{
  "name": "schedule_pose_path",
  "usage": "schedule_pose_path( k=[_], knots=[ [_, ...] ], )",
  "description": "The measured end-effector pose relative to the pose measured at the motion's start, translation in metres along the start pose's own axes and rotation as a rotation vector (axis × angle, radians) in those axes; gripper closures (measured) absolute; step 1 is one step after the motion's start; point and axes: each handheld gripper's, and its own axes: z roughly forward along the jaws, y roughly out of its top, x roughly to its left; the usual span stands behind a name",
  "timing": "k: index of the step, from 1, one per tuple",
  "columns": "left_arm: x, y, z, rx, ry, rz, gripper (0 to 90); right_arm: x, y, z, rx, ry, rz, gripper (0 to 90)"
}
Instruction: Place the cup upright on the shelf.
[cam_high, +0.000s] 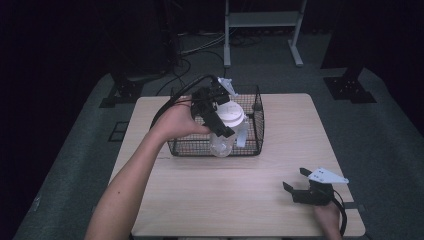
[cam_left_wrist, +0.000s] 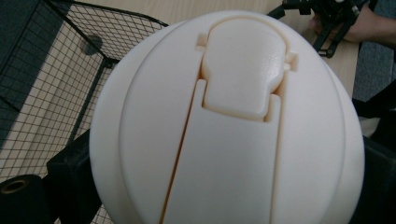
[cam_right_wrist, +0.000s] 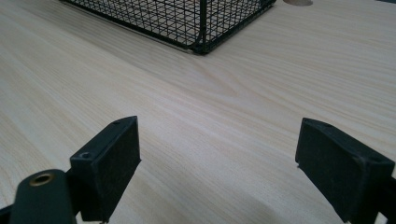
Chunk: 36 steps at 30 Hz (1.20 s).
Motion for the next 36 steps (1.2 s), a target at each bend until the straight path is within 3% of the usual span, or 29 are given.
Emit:
schedule_pose_path(
  k=[9,17,22,24,30,36],
  knots=[
    [0.023,0.014,-0.004,-0.010,0.009,-0.040,5.1,0.000,0.000,0.000,-0.002,0.000,0.007,12.9],
    [0.042,0.014,-0.002,-0.016,0.029,-0.082,5.1,0.000,0.000,-0.001,-0.007,0.002,0.009,12.9],
    [0.054,0.014,0.002,-0.024,0.030,-0.112,5.0,0.000,0.000,-0.001,-0.007,0.003,0.013,12.9],
    [0.061,0.013,0.005,-0.036,0.029,-0.146,5.0,0.000,0.000,-0.001,-0.006,0.006,0.012,12.9],
    [0.079,0.011,0.010,-0.035,0.044,-0.195,5.0,0.000,0.000,-0.001,-0.002,0.008,0.010,12.9],
    [0.087,0.011,0.021,-0.021,0.040,-0.230,5.0,-0.001,0.001,0.000,-0.001,0.010,0.006,12.9]
  ],
)
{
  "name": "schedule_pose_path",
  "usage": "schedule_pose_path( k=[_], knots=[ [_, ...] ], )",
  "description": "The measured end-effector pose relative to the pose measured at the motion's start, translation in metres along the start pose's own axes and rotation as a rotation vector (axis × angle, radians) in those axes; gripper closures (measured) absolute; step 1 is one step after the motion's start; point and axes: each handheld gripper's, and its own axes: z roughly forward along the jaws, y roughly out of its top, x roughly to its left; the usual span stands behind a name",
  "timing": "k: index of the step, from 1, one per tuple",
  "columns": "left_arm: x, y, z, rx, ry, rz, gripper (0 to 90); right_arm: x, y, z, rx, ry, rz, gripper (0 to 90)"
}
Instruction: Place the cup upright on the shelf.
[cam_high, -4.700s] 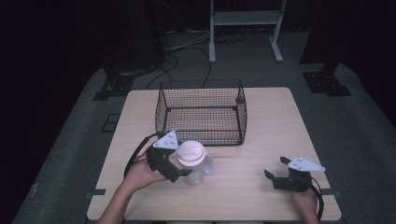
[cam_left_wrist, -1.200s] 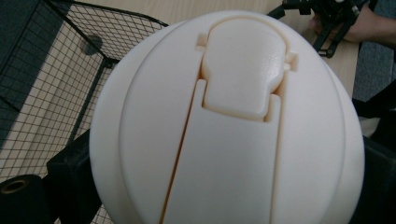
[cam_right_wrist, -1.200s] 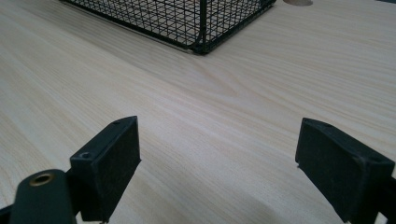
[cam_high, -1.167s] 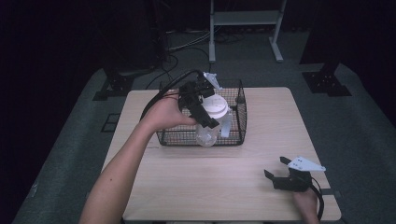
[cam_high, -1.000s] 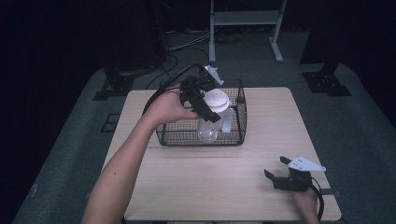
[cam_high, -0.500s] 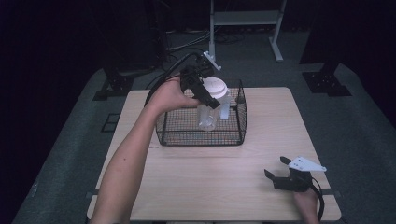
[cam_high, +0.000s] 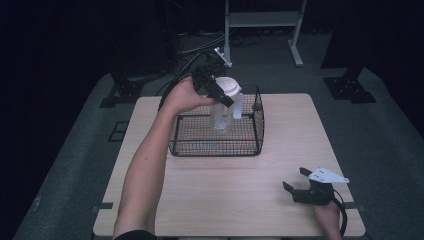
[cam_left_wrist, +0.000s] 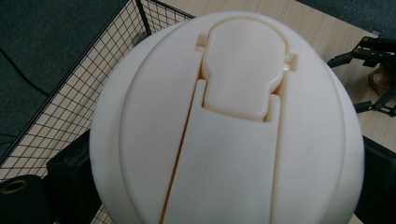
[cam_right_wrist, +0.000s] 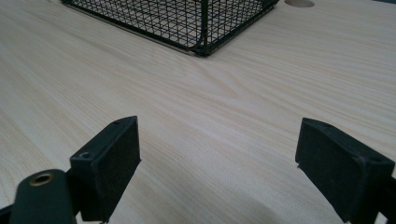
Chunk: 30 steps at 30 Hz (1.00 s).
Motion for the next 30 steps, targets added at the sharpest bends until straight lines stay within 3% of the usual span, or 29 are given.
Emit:
schedule_pose_path(
  k=[22,30],
  knots=[
    [0.022,0.005,0.044,0.058,0.048,-0.076,5.0,0.000,0.000,0.000,0.000,0.007,-0.002,12.9],
    [0.029,-0.001,0.057,0.063,0.034,-0.096,5.0,0.000,0.000,0.000,-0.001,0.006,0.000,12.9]
  ],
)
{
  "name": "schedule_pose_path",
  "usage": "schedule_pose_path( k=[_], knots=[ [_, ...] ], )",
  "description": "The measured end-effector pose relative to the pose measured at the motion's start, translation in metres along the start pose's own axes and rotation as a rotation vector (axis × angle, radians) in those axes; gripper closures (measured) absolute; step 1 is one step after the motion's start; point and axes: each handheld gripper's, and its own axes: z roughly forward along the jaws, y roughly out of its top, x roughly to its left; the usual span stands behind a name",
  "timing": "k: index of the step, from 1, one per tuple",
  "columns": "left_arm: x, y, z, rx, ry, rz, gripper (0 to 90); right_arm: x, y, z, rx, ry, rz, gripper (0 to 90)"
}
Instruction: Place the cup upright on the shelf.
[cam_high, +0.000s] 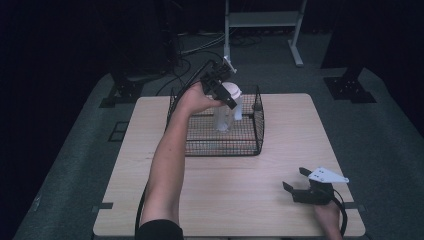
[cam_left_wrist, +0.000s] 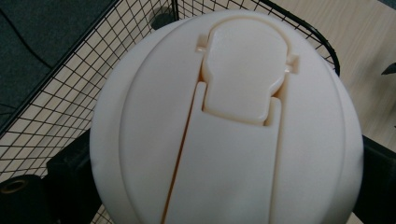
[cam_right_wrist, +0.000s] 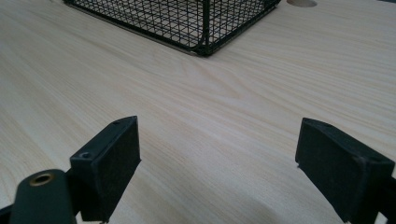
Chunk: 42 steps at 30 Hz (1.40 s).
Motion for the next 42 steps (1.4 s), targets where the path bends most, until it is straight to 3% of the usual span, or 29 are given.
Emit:
schedule_pose_path(
  k=[5,10,14,24,34,42],
  knots=[
    [0.004,-0.005,0.013,0.017,-0.001,-0.017,5.0,0.000,0.000,0.000,-0.003,0.000,0.001,12.9],
    [0.007,-0.010,0.023,0.003,-0.006,-0.031,5.0,0.000,0.000,0.000,-0.004,0.002,-0.003,12.9],
    [0.007,-0.012,0.028,0.027,-0.004,-0.036,5.0,0.000,0.000,-0.001,-0.001,0.004,0.007,12.9],
    [0.012,-0.021,0.037,0.010,0.014,-0.056,5.0,0.000,0.000,0.000,-0.003,0.005,0.006,12.9],
    [0.018,-0.031,0.047,0.008,0.002,-0.074,4.9,0.000,0.000,0.000,-0.002,0.007,0.005,12.9],
    [0.016,-0.040,0.052,-0.025,-0.014,-0.055,4.8,-0.001,0.000,0.000,-0.002,0.018,0.002,12.9]
  ],
)
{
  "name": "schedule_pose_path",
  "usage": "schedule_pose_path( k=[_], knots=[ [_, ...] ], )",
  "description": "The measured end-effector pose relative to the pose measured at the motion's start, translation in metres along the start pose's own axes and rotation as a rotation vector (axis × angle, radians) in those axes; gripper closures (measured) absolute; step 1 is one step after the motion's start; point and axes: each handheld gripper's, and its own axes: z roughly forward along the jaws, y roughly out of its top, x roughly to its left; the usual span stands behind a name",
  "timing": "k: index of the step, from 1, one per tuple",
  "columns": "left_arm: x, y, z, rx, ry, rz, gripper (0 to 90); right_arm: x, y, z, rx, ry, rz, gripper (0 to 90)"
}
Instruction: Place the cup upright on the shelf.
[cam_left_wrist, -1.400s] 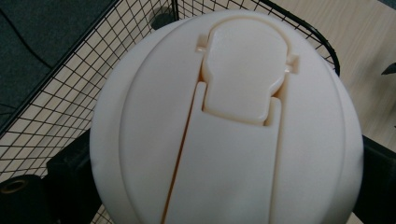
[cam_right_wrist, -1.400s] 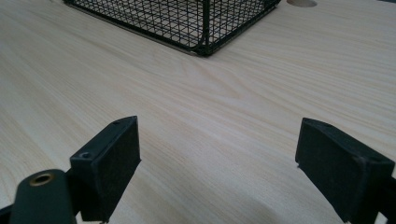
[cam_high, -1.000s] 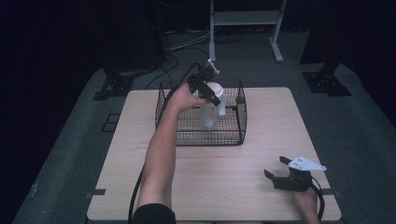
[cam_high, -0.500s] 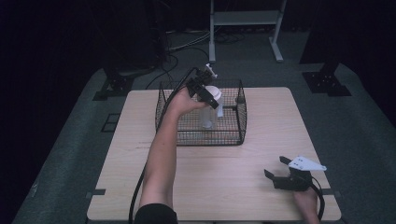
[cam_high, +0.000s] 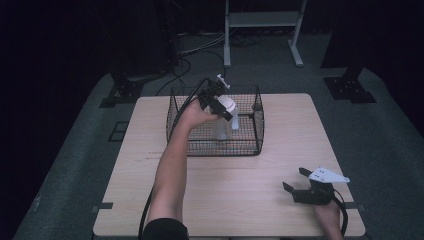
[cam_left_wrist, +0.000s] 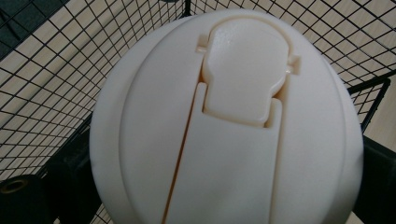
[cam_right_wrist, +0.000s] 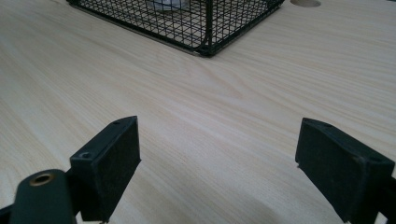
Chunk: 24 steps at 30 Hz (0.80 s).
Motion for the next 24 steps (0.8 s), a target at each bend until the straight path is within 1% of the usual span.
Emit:
schedule_pose_path(
  k=[5,6,7,8,11,15,19,24],
  knots=[
    [-0.0029,-0.0023,0.0006,-0.007,0.005,0.018,4.7,0.0001,0.0000,0.0001,0.001,-0.002,0.002,12.9],
    [-0.0052,-0.0021,0.0013,-0.006,0.011,0.030,4.7,0.0001,0.0000,0.0001,0.002,-0.001,0.001,12.9],
    [-0.0052,-0.0021,0.0013,-0.006,0.011,0.030,4.7,0.0001,0.0000,0.0001,0.002,-0.001,0.001,12.9],
    [-0.0060,-0.0019,0.0014,-0.004,0.012,0.039,4.7,0.0001,0.0000,0.0002,0.002,-0.002,0.000,12.9],
    [-0.0062,-0.0030,0.0012,-0.011,0.014,0.044,4.6,0.0000,0.0002,0.0005,0.006,-0.005,0.001,12.9],
    [-0.0045,-0.0065,0.0013,-0.035,0.007,0.042,4.6,0.0003,0.0002,0.0009,0.009,-0.009,0.002,12.9],
    [-0.0048,-0.0067,0.0011,-0.034,0.008,0.046,4.5,0.0001,0.0003,0.0009,0.009,-0.009,0.002,12.9],
    [-0.0054,-0.0079,0.0013,-0.031,0.005,0.033,3.5,0.0000,0.0002,0.0009,0.009,-0.008,0.002,12.9]
  ],
)
